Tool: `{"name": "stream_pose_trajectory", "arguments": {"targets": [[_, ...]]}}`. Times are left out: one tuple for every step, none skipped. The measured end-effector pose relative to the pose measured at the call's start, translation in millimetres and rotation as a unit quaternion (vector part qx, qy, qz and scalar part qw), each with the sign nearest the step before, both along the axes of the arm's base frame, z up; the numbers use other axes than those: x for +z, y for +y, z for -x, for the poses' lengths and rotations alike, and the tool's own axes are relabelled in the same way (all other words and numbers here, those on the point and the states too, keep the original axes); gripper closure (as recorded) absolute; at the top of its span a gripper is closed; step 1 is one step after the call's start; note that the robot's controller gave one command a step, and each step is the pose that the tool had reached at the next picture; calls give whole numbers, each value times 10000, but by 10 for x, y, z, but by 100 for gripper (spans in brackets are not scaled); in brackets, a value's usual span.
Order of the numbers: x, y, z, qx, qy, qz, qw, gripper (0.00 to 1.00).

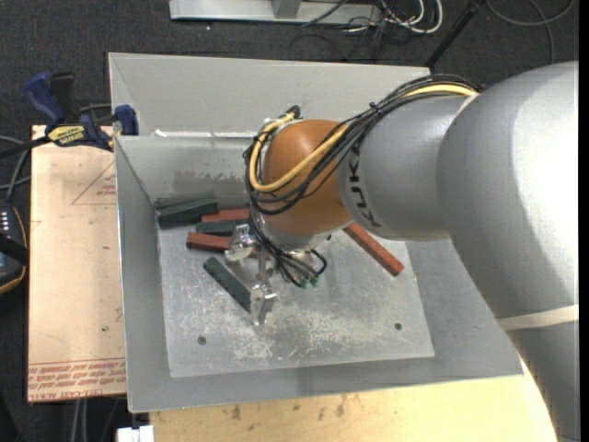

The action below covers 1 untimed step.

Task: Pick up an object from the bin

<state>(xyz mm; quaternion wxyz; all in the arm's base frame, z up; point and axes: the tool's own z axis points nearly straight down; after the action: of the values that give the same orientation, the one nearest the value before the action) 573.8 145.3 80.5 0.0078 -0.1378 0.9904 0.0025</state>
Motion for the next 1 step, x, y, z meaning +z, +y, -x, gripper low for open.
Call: {"name": "stream_pose_trajectory", "arguments": {"targets": [[-3, 241, -189, -471, -42, -14, 9989, 100]]}}
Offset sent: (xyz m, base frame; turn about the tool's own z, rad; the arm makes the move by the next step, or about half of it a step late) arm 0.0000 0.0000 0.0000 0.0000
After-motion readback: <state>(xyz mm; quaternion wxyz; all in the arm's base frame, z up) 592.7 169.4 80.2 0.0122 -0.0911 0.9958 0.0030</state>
